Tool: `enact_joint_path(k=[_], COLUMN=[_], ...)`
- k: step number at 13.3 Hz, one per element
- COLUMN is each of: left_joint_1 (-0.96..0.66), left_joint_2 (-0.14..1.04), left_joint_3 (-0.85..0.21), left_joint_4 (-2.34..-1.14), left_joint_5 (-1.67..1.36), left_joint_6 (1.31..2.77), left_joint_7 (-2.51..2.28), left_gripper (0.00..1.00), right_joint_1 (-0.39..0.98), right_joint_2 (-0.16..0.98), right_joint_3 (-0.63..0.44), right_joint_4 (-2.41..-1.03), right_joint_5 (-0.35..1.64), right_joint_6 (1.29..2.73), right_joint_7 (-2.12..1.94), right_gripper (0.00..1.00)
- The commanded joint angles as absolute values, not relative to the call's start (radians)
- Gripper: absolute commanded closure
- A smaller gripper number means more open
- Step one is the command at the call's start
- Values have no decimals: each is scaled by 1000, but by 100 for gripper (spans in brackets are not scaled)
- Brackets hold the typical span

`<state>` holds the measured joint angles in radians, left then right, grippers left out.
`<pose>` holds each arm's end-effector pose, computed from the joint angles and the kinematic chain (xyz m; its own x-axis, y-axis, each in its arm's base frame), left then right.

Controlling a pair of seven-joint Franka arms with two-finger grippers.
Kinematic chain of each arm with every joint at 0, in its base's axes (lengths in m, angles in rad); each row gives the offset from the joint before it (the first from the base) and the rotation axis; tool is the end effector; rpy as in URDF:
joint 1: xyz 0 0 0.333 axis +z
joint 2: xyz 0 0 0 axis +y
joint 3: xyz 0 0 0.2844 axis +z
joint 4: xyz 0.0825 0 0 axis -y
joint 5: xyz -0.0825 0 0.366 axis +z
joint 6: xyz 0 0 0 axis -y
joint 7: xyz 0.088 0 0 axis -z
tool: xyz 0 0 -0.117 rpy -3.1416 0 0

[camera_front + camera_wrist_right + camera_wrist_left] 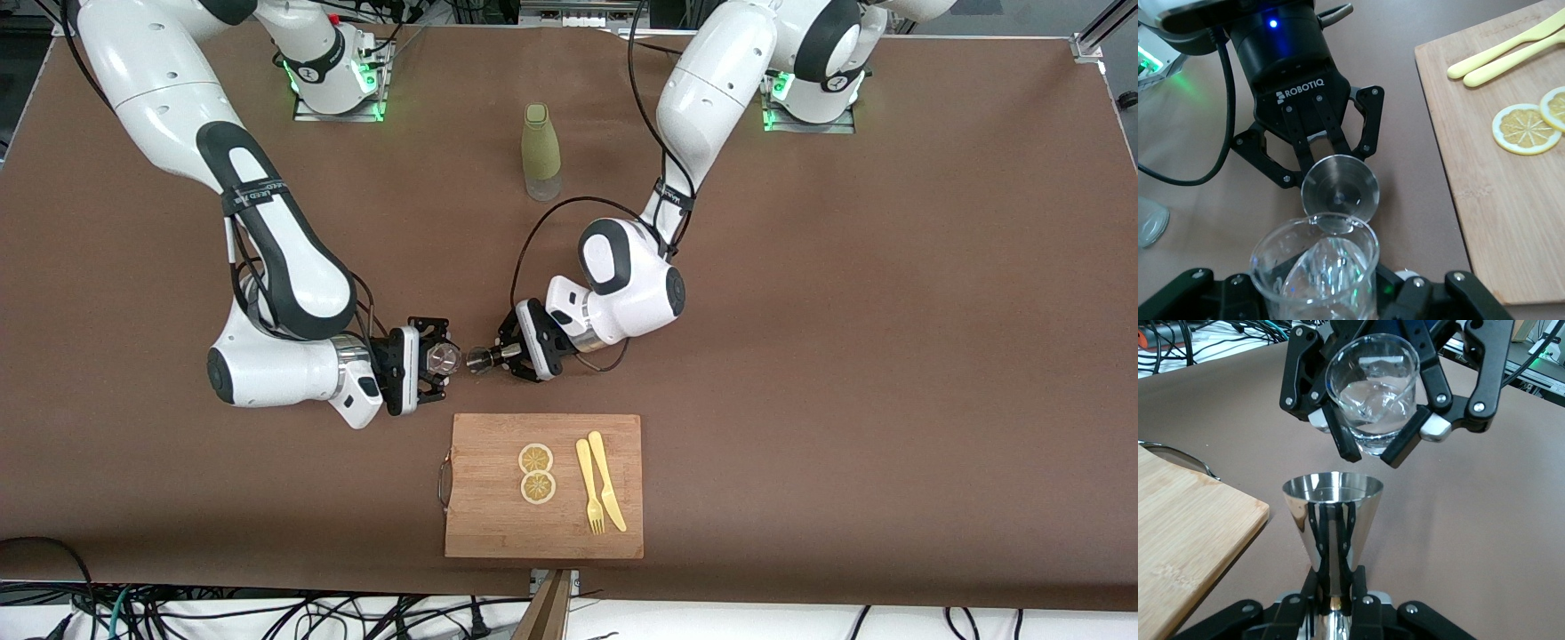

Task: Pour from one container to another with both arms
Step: 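Tilt the beaker with the right gripper to pour into the jigger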

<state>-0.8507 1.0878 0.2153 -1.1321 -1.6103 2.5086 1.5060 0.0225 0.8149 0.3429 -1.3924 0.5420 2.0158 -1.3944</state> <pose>0.5731 -0.4850 0.1587 0.4185 -0.4671 0.7789 -0.8961 -0.3521 0.2703 0.6409 0.2377 0.2256 0.2625 0.7819 0.5654 0.9300 -0.0488 -0.3643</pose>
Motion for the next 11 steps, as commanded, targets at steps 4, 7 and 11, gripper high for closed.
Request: enact_joint_path(k=[4,7,11], left_joint_1=[-854,-854,-854], left_joint_2=[1103,1103,1097], left_joint_3=[227,227,227], left_joint_4=[-1103,-1101,-1111], left_joint_5=[-1652,-1652,-1654], left_joint_6=[2502,2502,2500], left_joint_7=[1537,1537,1572], left_gripper=[100,100,100], right_joint_1=[25,26,26], right_joint_2=[784,782,779], right_joint_3=[379,403,405], right_joint_4=[-1401,-1401,-1401], right_joint_5=[437,378,351], right_joint_6=[2013,2013,2013], right_joint_7=[-1260,-1203,-1164], right_gripper=[70,70,70])
